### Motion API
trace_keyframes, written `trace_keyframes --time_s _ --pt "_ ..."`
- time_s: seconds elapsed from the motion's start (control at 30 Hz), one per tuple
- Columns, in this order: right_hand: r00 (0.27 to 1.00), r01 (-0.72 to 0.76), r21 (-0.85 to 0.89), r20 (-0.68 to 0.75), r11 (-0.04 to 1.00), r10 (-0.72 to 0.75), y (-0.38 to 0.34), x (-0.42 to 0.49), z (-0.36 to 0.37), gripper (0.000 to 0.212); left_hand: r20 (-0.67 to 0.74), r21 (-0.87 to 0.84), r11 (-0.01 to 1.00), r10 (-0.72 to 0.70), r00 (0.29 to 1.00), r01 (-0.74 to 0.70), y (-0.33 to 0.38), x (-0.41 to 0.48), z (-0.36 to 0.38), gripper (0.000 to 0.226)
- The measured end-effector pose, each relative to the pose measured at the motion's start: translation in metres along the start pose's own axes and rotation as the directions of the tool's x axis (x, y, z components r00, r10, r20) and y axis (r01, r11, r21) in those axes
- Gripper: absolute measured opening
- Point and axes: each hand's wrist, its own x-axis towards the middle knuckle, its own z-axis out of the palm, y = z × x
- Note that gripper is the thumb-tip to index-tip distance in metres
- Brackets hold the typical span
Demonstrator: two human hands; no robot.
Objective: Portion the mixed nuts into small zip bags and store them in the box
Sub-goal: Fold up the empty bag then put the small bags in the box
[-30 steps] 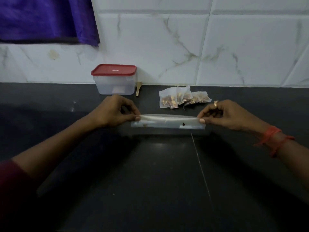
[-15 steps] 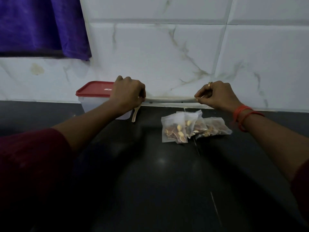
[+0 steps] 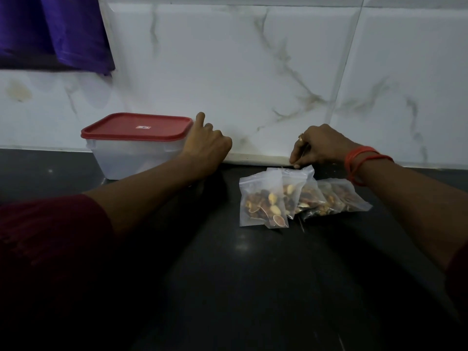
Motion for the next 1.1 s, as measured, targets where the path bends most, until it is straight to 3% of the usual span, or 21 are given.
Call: trace_keyframes --time_s 0.17,0.37,0.5,0.63,0.77,0.9,1.0,1.1 --pt "0.999 0.016 -0.027 0.029 1.000 -0.015 -0.003 -0.006 -0.004 0.014 0.062 -0.080 0.996 -0.027 0.998 0.032 -0.002 -0.004 -0.001 0.026" --pt "0.986 -0.028 -0.129 -0.168 0.991 0.006 -0.019 -0.019 -0.021 0.014 0.010 -0.057 0.998 -0.038 0.999 0.038 -0.010 -0.014 -0.010 0.011" --pt "0.960 0.029 0.103 -0.280 0.994 0.001 -0.051 -0.018 -0.028 0.015 -0.189 -0.263 0.959 -0.156 0.970 0.103 -0.033 -0.024 -0.017 0.030" --pt "0.943 0.069 0.275 -0.331 0.959 0.027 -0.103 -0.006 -0.023 0.018 -0.288 -0.499 0.835 -0.411 0.865 0.230 -0.077 -0.047 0.000 0.037" --pt "0.955 0.044 0.369 -0.287 0.928 0.069 -0.164 0.004 -0.009 0.039 -0.133 -0.662 0.623 -0.645 0.752 0.417 -0.119 -0.081 0.035 0.048" --pt "0.967 -0.017 0.536 -0.205 0.844 0.149 -0.212 0.013 0.011 0.051 0.113 -0.820 0.314 -0.732 0.672 0.479 -0.138 -0.113 0.056 0.056" --pt "0.962 -0.071 0.636 -0.158 0.768 0.221 -0.237 0.016 0.025 0.050 0.307 -0.862 0.082 -0.699 0.645 0.499 -0.146 -0.130 0.062 0.057" --pt "0.948 -0.103 0.657 -0.163 0.747 0.274 -0.252 0.017 0.033 0.047 0.521 -0.854 -0.331 -0.555 0.648 0.403 -0.147 -0.140 0.054 0.044"
